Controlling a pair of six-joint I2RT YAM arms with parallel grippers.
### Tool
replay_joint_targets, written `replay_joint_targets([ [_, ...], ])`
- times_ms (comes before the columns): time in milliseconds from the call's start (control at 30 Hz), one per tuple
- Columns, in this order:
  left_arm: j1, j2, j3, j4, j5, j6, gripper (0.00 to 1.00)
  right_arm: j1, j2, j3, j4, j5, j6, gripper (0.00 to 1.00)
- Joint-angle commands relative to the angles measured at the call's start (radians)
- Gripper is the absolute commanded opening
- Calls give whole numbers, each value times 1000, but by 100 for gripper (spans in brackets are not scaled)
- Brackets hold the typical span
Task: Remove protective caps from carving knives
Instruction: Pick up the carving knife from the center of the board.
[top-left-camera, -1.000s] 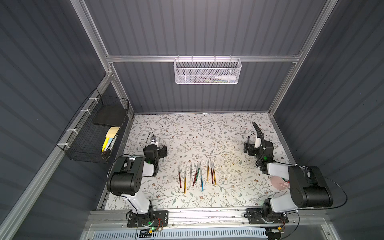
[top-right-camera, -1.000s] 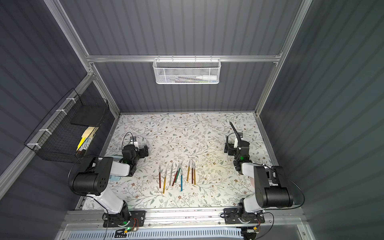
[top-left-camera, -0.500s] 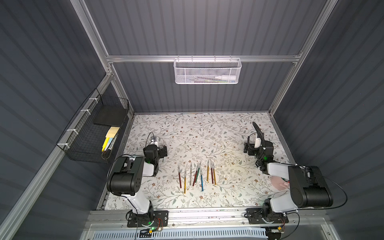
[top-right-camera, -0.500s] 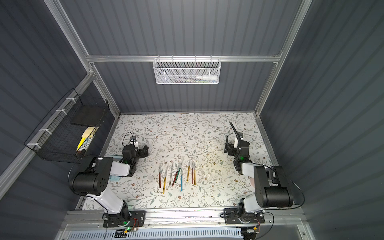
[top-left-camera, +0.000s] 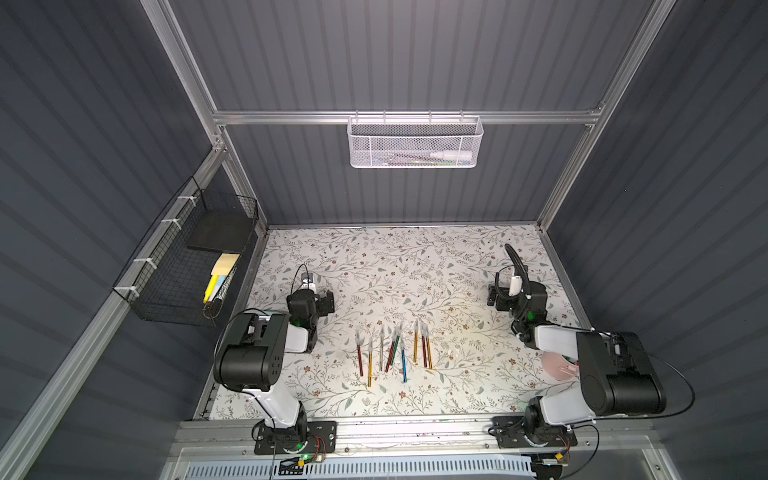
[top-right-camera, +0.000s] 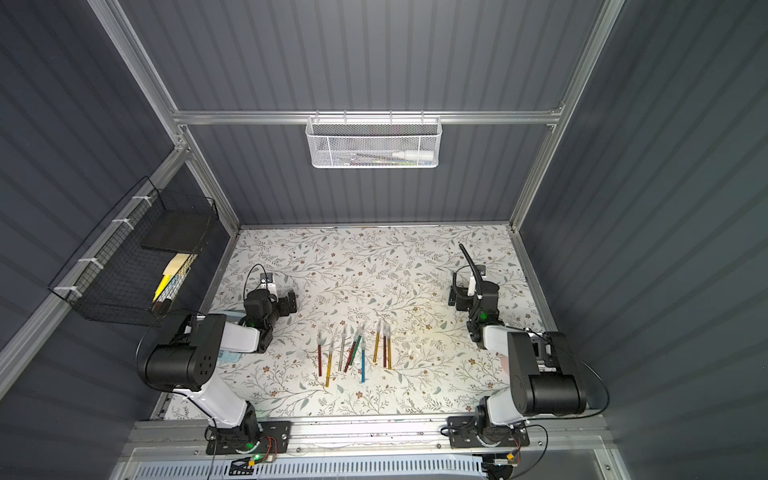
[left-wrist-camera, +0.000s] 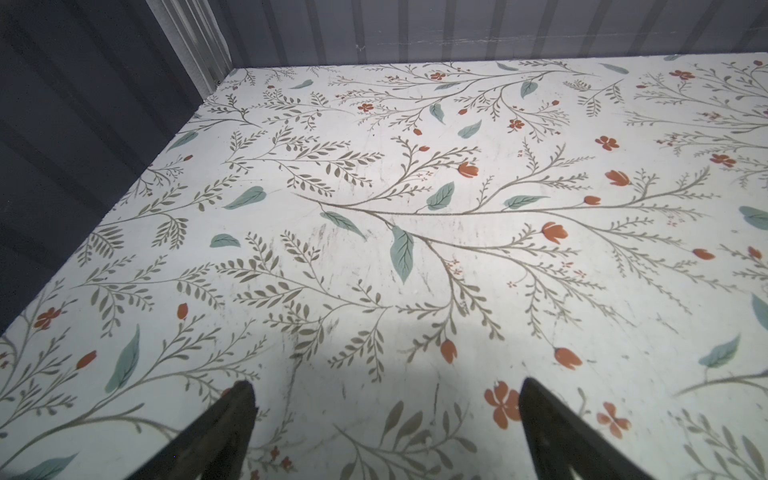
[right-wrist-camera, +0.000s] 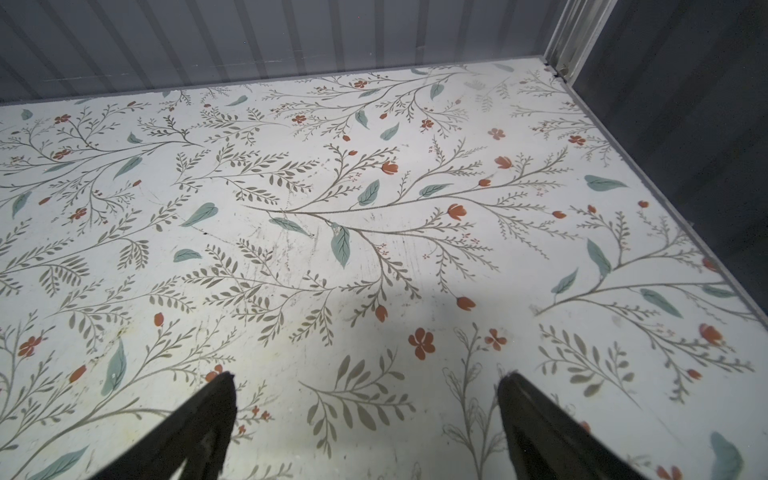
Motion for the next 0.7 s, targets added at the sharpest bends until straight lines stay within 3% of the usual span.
replay_joint_targets([
  [0,6,16,21,19,-10,16,100,-4,10,19,0,-8,-10,99],
  [200,6,6,22,20,20,31,100,-4,-3,9,14,12,0,99],
  [300,4,-47,49,-73,2,23,100,-4,-45,8,-8,14,17,99],
  [500,-34,-189,194,-435,-65,-39,100,19,-207,42,-186,72,14,99],
  [667,-69,-212,404,-771,88,-200,100,44,-372,132,-477,52,172,99],
])
